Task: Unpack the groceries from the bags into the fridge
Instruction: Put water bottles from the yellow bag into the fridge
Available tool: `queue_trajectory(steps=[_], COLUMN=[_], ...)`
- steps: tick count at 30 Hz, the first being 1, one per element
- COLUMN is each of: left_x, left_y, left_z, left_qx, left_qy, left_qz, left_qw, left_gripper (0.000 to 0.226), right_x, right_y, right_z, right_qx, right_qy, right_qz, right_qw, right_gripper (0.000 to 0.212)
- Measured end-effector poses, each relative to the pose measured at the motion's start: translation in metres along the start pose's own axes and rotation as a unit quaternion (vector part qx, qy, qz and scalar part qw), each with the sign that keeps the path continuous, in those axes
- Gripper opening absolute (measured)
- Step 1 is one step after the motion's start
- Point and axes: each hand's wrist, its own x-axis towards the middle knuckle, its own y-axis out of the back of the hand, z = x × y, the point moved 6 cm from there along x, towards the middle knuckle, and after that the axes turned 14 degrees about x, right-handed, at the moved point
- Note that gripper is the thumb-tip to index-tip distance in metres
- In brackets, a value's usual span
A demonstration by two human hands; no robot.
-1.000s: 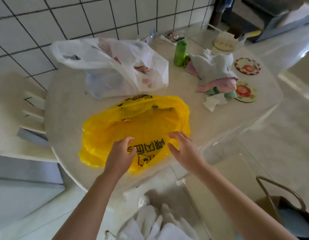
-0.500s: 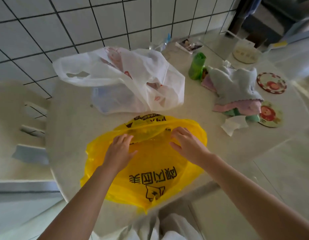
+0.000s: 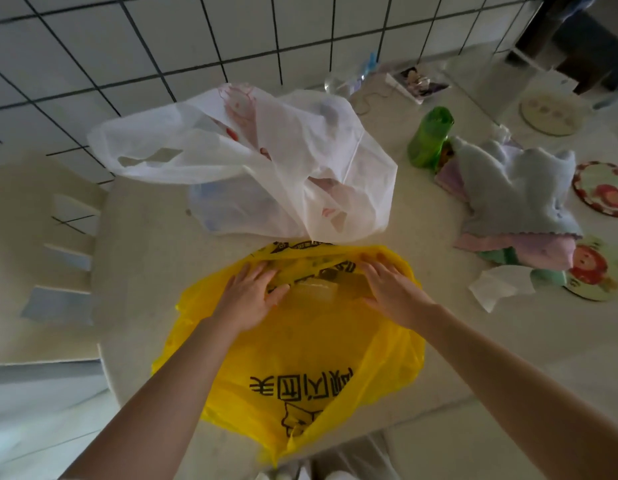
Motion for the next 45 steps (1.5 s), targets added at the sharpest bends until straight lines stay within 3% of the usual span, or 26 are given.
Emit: queue_trajectory(steps=[7,12,14,17,19,21,23,26,32,37,45], left_x=[0.031,0.043,0.044,0.028,0.01,-0.008,-0.017,-0.015,0.005,0.016,0.011], left_y=[-0.005,-0.006,0.003,0.029,0.044,0.046,0.039,0.02,0.013,0.006,0.009], left_z=[-0.009,-0.024,-0.029,-0.025,-0.01,0.01,0.025,0.03,0.009,-0.017,-0.037], left_qx=[-0.009,-0.02,-0.046,-0.051,-0.063,-0.063,-0.044,-0.004,0.019,0.081,0.082], left_qy=[0.032,0.062,0.091,0.102,0.042,-0.049,-0.114,-0.14,-0.065,-0.042,-0.016], left_qz=[-0.036,-0.012,0.041,0.19,0.29,0.324,0.306,0.24,0.155,0.032,0.045], left_qw=[0.999,0.998,0.994,0.975,0.954,0.943,0.944,0.961,0.986,0.995,0.996], left_gripper=[0.061,0.055,0.05,0.039,0.033,0.026,0.021,0.033,0.055,0.081,0.073], right_x=[0.021,0.032,0.033,0.025,0.017,0.007,0.002,0.004,0.031,0.048,0.053], right_y=[0.002,0.0,0.001,0.006,0.011,0.011,0.008,0.01,0.003,-0.005,0.001], right_z=[0.033,0.049,0.054,0.056,0.05,0.043,0.039,0.023,-0.007,-0.006,-0.004], right_qx=[0.105,0.145,0.167,0.186,0.149,0.098,0.071,0.039,0.0,-0.01,0.011], right_qy=[-0.024,-0.052,-0.06,-0.056,-0.015,0.049,0.069,0.085,0.042,-0.027,-0.061], right_qz=[-0.039,-0.055,-0.042,0.008,0.056,0.098,0.117,0.126,0.081,0.038,0.036], right_qw=[0.993,0.986,0.983,0.981,0.987,0.989,0.988,0.988,0.996,0.999,0.997], right_gripper=[0.092,0.101,0.104,0.098,0.084,0.072,0.069,0.069,0.071,0.084,0.075])
